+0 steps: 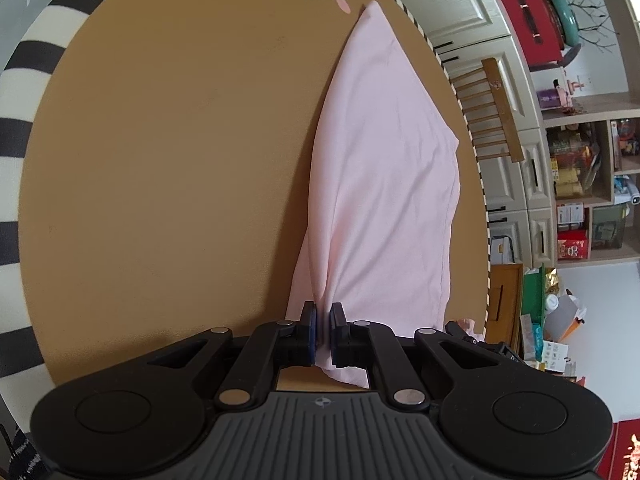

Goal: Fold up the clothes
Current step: 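Hold the end of the folded pink shirt closed in both grippers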

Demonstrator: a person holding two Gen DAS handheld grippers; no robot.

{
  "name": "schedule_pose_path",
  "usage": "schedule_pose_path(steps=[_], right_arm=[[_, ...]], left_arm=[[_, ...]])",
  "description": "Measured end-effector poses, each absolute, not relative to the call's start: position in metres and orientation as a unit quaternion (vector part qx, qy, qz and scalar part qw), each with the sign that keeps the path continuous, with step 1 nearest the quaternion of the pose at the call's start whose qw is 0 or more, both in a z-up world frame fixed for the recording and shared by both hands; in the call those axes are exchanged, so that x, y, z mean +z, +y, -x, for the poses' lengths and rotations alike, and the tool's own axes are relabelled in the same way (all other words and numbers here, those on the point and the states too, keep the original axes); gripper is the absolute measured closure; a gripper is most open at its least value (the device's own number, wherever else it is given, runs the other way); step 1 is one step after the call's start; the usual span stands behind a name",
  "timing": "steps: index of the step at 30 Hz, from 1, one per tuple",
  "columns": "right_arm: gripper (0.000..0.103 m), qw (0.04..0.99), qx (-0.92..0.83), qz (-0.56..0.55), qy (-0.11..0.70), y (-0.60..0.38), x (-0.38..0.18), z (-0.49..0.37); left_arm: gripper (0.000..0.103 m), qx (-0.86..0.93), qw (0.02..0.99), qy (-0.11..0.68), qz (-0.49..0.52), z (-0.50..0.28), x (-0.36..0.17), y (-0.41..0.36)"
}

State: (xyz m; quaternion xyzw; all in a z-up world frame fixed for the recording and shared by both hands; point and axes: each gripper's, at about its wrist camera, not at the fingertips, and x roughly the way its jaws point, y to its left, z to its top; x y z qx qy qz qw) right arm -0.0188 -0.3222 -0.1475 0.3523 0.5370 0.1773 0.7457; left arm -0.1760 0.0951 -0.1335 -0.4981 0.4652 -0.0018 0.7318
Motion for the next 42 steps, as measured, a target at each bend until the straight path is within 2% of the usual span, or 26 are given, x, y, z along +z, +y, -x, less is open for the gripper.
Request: schedule_pose_path(steps=[1,2,3,14,25,42], right_arm=[[0.081,0.747,0.182,-0.341,0.54,-0.317,-0.148,0.018],[0.095,0.749,0.187,-0.329,0.543,-0.312,-0.149,0.017],[0.099,0.753,0.194,-0.314,0.544,-0.307,-0.149,0.017],[0.098,0.756,0.213,-0.287,0.549,-0.315,-0.133,0.028],[0.098,0.713,0.215,-0.296,0.598,-0.338,-0.141,0.077],[0.097,0.726,0.207,-0.289,0.589,-0.347,-0.139,0.068]], left_arm=[[0.096,-0.001,0.73,0.466,0.499,0.175,-0.135,0.095],[0.096,-0.001,0.73,0.467,0.499,0.175,-0.137,0.095],[0.096,0.0,0.729,0.468,0.499,0.174,-0.138,0.095],[0.097,-0.017,0.724,0.47,0.505,0.184,-0.13,0.096],[0.097,-0.017,0.699,0.485,0.525,0.23,-0.13,0.09],[0.097,-0.007,0.696,0.484,0.529,0.233,-0.139,0.08]])
